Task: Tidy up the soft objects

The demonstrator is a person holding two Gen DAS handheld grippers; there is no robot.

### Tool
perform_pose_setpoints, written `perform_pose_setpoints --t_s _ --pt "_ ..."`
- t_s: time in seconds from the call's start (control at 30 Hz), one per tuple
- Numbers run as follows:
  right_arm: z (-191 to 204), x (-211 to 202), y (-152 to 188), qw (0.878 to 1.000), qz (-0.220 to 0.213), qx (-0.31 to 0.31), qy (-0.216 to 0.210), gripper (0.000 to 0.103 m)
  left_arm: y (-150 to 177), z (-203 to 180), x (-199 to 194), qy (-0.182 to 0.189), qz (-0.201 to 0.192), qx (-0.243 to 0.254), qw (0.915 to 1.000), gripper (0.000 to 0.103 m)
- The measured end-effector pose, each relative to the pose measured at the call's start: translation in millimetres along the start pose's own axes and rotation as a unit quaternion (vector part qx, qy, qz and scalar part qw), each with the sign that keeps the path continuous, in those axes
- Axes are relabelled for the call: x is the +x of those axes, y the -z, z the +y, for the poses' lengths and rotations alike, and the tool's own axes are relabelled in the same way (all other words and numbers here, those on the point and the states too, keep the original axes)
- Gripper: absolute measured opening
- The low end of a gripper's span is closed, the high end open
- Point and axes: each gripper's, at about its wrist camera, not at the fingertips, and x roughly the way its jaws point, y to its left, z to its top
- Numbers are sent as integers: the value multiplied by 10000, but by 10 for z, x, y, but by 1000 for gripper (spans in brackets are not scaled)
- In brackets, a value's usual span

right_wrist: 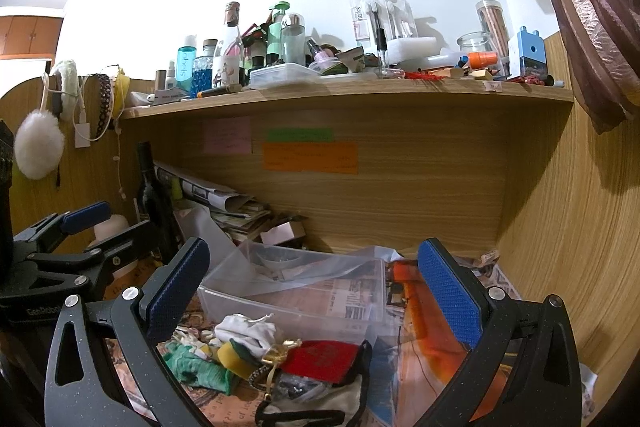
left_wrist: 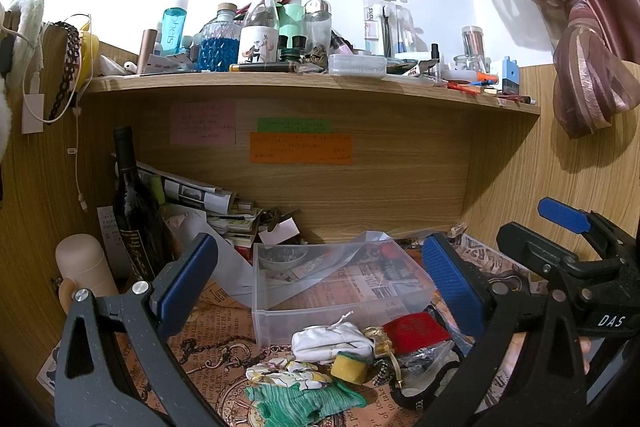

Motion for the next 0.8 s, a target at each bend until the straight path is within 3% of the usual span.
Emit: perform_pose_setpoints --t_s 0.57,0.8 --pt "-18 32 26 9999 2 115 -21 103 30 13 23 -2 64 2 10000 103" --pt "-195 289 263 9978 620 160 177 103 264 72 337 155 759 -54 9970 103"
